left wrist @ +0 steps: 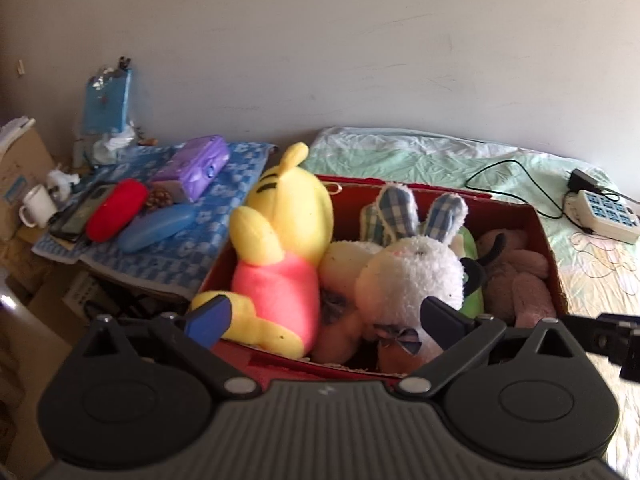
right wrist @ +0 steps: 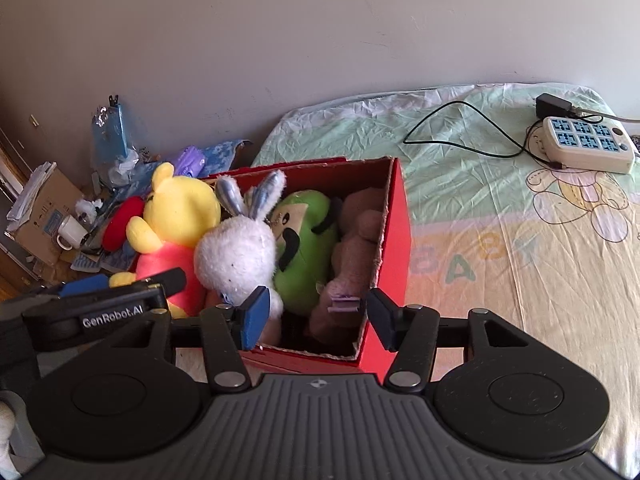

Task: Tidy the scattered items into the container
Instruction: 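Open the right gripper and withdraw it from the bunny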

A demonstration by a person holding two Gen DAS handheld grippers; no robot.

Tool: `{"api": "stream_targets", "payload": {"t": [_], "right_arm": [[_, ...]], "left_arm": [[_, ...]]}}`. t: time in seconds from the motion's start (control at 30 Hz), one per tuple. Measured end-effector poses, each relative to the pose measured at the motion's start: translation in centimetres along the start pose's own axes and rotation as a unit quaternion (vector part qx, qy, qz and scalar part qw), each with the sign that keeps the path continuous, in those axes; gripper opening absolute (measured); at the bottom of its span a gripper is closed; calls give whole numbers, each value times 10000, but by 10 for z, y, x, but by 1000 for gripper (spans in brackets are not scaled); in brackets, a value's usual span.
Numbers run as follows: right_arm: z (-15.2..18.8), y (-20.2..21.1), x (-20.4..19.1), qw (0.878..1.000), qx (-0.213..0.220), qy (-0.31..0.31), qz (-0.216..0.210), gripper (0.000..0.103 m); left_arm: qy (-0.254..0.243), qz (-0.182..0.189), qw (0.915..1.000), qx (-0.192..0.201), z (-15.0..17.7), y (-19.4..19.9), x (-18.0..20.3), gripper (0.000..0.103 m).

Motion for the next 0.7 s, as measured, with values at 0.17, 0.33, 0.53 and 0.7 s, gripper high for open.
{"api": "stream_targets", "payload": {"t": [0.17, 0.33, 0.53, 0.7], "right_arm": [[1, -1, -6, 9996, -62, -139, 233, 67], [-3, 3, -22, 9980, 67, -158, 601, 71], [0, 1, -44, 9954, 192, -284, 897, 81], [8, -2, -64, 9940, 292, -347, 992, 82]], "left_arm": [[-208, -282, 9994, 39, -4, 3, 4, 102], [-329, -272, 9990, 115, -11, 5, -5, 102], [-389, -231, 9988, 193, -17, 2, -26, 102], [-320, -95, 9994, 66, -19, -3, -43, 102]]}}
Point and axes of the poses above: each gripper's, at about its wrist camera, not at the fingertips, and y roughly against the way its jaws point, x to its right, z to its underside, the point moved 1 cm from there along -y, roughly the way its jaws point, and after that the axes turned 1 degree about z, right-handed, at the moved point
